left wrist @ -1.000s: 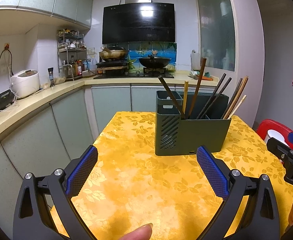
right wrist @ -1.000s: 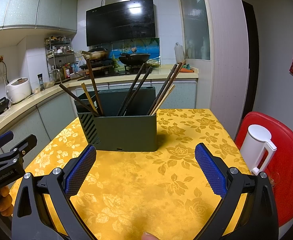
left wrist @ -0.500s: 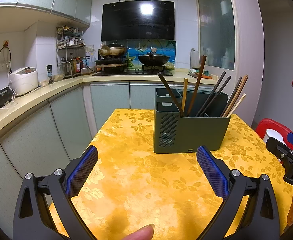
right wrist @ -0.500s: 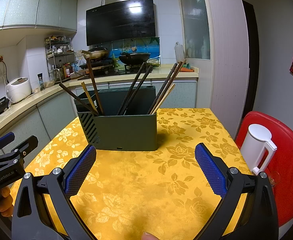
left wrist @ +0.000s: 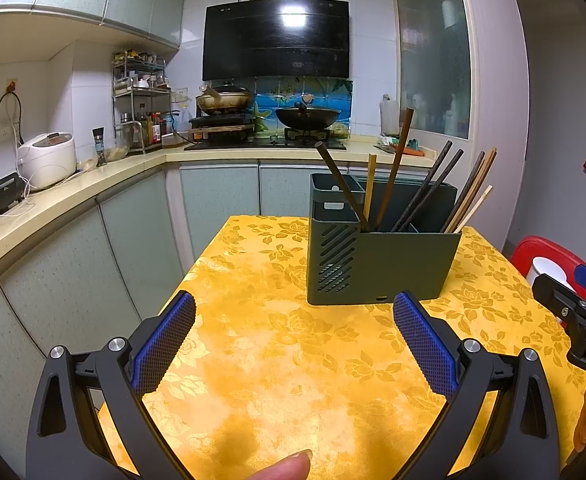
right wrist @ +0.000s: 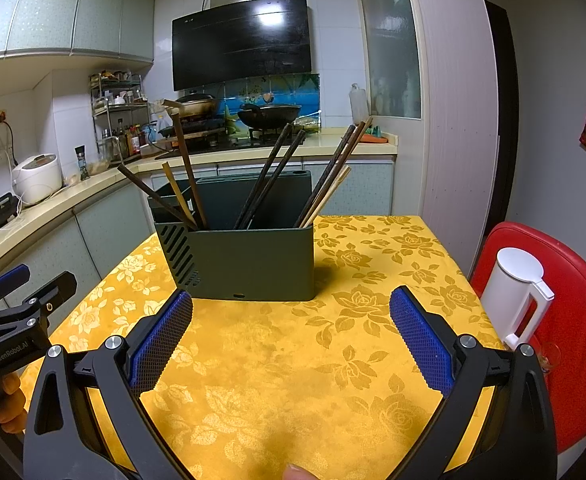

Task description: Organize utensils

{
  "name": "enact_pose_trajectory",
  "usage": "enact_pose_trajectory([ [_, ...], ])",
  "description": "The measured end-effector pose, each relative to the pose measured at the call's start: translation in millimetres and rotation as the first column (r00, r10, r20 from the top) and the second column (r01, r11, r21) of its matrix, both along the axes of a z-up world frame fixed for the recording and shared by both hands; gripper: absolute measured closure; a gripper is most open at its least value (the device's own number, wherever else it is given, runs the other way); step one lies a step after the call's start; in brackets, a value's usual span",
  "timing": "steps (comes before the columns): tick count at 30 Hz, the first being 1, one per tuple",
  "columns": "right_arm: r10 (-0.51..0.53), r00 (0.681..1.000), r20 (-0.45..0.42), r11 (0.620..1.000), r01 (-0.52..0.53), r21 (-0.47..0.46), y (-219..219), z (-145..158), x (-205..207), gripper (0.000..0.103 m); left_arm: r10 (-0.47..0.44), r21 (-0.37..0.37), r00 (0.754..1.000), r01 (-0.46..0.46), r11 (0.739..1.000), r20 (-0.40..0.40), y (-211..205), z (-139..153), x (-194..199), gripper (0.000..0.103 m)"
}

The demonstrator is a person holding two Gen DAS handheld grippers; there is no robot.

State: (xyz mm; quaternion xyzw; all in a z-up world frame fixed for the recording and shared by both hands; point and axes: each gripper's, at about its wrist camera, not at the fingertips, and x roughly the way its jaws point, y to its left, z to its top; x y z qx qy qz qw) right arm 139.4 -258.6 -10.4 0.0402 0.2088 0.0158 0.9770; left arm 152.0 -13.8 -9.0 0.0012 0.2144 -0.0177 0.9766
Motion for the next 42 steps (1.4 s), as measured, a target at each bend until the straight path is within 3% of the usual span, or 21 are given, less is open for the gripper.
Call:
enact_pose_trajectory([
  [42, 0.001, 1.0, -0.005, 1.0, -0.001, -0.003, 0.7, -0.5, -1.2, 0.007, -0.006, 0.005, 1.0, 0.006, 1.0, -0.008, -3.2, -3.7, -0.1, 0.007],
])
